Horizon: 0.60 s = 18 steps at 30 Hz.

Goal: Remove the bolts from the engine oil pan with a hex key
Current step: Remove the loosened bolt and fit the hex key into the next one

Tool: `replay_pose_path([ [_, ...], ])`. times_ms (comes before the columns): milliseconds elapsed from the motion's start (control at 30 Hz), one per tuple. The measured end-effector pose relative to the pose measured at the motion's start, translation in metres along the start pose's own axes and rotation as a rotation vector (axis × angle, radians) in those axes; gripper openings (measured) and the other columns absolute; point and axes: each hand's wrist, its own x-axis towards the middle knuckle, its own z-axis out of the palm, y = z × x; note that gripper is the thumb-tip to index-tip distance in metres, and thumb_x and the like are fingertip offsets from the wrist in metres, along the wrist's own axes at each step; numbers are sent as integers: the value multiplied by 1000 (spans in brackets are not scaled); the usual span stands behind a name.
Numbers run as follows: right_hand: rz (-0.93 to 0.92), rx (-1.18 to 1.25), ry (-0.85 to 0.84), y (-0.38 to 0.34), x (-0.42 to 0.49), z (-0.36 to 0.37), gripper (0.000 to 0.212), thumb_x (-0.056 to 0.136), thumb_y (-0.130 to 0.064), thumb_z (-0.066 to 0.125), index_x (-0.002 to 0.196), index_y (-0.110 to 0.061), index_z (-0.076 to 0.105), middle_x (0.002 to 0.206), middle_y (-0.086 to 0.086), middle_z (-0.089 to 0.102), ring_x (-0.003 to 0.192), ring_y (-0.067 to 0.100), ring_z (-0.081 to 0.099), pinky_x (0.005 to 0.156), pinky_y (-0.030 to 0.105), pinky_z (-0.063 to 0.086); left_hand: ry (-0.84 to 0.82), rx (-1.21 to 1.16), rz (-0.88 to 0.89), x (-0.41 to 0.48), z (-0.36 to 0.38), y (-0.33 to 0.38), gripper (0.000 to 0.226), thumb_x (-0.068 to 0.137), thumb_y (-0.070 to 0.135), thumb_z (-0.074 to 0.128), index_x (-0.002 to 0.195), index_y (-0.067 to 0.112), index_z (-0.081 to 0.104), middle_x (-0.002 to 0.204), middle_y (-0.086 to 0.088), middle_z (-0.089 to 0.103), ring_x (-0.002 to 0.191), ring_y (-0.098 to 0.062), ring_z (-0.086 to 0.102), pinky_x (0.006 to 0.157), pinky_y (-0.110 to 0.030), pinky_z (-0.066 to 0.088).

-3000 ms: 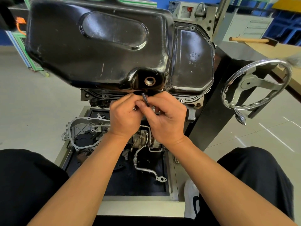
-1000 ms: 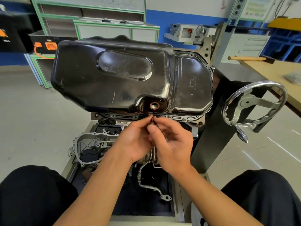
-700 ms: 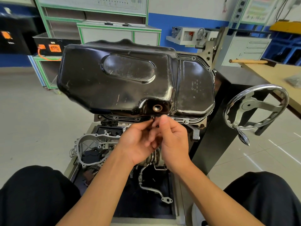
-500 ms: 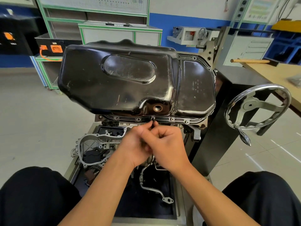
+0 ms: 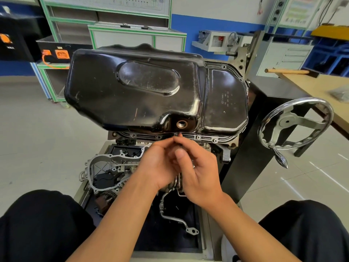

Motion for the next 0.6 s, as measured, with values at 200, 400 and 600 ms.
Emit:
replay_pose_path([
  [200,330,488,-94,-12,14,3,38,90,-58,59,81,-26,78,69,6,74,62,23,70,55,23,53,-4,92,23,-2,-3,2,21,88,21,61,69,13,66,62,4,45,56,-9,37,53,-18,31],
  [400,354,390,-124,-12,23,3,45,90,-36,71,54,-10,63,48,8,59,44,8,53,52,16,44,15,99,44,0,-7,2,11,78,17,65,71,10,69,77,-2,47,72,-15,48,91,-24,37],
  [600,307,166,-131,-18,12,2,33,77,-17,86,53,-18,63,45,-12,50,43,2,41,52,12,37,7,83,-1,-2,-10,3,16,80,19,67,77,8,77,68,-2,64,63,-13,64,76,-23,54],
])
